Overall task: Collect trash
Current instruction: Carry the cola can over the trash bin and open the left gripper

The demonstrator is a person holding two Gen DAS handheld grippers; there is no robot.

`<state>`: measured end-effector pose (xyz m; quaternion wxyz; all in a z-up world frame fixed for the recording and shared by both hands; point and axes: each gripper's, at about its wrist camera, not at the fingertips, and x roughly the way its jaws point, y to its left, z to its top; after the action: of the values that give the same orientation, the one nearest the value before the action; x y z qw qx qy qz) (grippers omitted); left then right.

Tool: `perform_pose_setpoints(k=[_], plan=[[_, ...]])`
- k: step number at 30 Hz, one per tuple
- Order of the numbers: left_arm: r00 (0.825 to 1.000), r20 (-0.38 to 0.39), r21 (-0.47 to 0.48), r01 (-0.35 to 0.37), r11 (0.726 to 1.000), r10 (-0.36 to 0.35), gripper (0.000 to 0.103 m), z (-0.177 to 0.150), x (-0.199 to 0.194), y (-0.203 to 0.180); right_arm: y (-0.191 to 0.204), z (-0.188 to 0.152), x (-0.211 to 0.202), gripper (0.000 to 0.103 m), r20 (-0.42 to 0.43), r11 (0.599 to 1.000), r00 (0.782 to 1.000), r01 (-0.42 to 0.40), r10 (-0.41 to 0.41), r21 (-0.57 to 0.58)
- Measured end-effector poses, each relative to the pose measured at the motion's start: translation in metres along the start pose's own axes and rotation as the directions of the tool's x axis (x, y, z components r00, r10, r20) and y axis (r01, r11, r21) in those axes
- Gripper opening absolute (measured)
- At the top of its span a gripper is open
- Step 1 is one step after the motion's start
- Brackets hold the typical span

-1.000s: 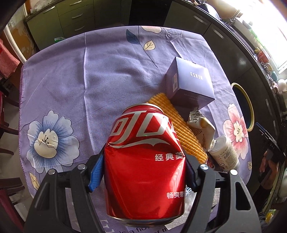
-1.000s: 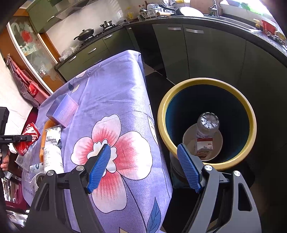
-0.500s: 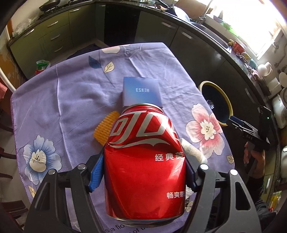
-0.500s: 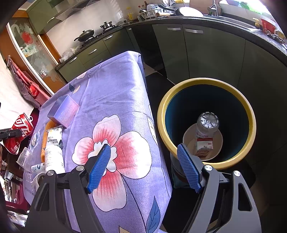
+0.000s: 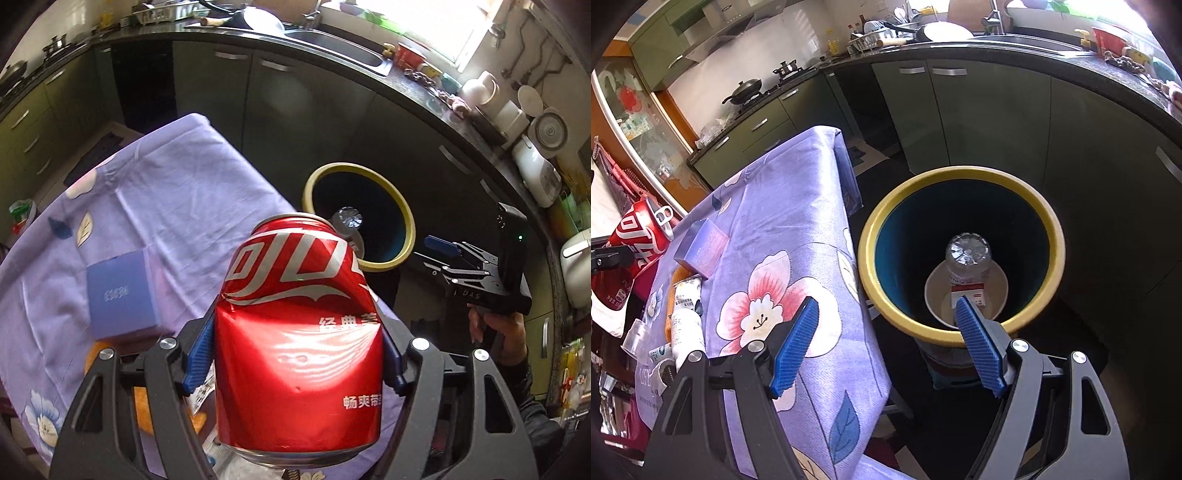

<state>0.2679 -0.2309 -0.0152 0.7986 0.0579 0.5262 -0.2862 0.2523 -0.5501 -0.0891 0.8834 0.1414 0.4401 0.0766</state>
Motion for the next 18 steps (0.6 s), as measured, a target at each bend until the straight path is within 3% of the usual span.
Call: perform_pose_setpoints(k=[10,18], plan=[[0.996,-0.063,0.177,0.076,0.981,-0.065,0.069,0.089,0.109,-0.088,-0.052,-0.002,-0.022,0.076,0.034,0.996,0.999,0.04,-0.042,0.074],[0.993,-0.103,0.221,0.076,0.972,-0.054,0.069,0.125,0.193,-0.123,-0.075,-0.008,-0.036,0.076,0.047,0.992,0.997,0.055,-0.061,0.114]])
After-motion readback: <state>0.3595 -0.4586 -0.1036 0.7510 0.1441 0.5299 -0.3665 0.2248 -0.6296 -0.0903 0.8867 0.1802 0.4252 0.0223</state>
